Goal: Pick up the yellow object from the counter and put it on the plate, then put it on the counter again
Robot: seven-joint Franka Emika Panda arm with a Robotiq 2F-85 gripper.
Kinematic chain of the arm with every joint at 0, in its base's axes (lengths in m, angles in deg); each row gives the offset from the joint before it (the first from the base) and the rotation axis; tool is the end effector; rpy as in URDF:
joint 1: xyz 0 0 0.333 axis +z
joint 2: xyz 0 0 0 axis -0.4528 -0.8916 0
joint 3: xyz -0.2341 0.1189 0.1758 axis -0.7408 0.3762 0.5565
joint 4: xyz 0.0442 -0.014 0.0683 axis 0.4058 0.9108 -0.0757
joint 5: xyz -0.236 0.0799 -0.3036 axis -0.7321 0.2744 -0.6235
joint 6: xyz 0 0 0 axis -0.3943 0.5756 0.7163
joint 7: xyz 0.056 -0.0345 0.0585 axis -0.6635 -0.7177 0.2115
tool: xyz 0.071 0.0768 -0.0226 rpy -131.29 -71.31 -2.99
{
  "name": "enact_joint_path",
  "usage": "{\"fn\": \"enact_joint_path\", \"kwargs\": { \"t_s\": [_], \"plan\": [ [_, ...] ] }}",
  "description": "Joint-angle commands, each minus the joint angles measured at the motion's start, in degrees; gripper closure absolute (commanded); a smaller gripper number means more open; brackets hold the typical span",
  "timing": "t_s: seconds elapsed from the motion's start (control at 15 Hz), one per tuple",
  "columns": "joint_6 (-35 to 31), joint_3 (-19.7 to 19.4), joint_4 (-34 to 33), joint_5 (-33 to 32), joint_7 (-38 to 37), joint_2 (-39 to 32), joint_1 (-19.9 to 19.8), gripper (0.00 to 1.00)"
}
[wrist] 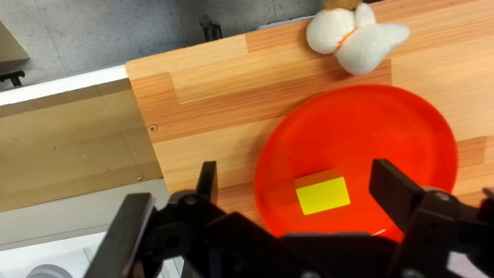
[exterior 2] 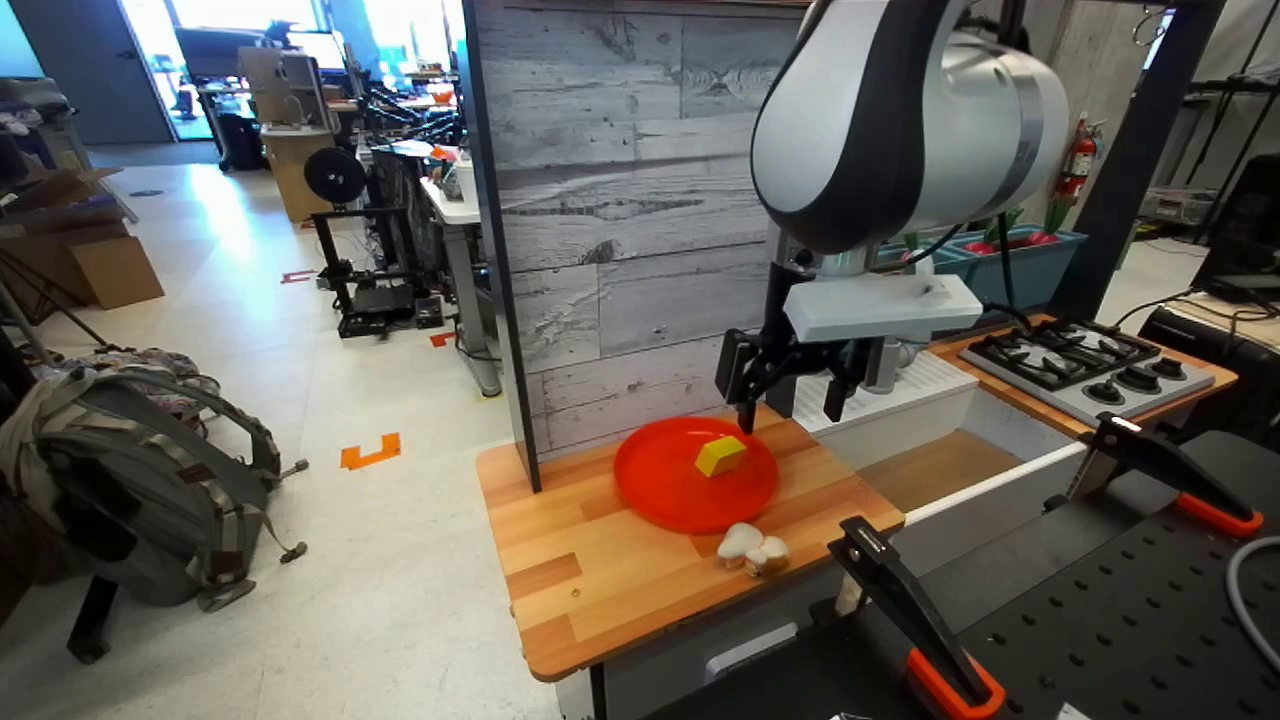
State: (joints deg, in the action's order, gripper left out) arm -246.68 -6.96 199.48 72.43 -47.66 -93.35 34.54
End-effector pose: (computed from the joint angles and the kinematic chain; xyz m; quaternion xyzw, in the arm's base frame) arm 0.5303 0.0528 0.0843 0.9968 -0.0785 0.0161 0.0051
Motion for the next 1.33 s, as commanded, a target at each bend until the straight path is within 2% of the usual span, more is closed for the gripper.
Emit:
{"fn": "enact_joint_path", "kwargs": {
  "t_s": [0.0, 0.73, 1.13, 1.2, 1.27],
  "plan": [
    [-2.07, -0.62, -3.21, 0.58, 0.94, -3.67, 0.78, 0.0],
    [2.81, -0.97, -17.79, 1.07, -0.04, -14.57, 1.94, 0.0],
    [5.1, -0.84, -22.92, 0.98, -0.52, -18.14, 3.23, 0.0],
    [5.4, -0.86, -23.72, 0.91, -0.52, -18.7, 3.38, 0.25],
    [6.05, -1.15, -24.29, 0.73, -0.65, -19.08, 3.71, 0.28]
  ]
}}
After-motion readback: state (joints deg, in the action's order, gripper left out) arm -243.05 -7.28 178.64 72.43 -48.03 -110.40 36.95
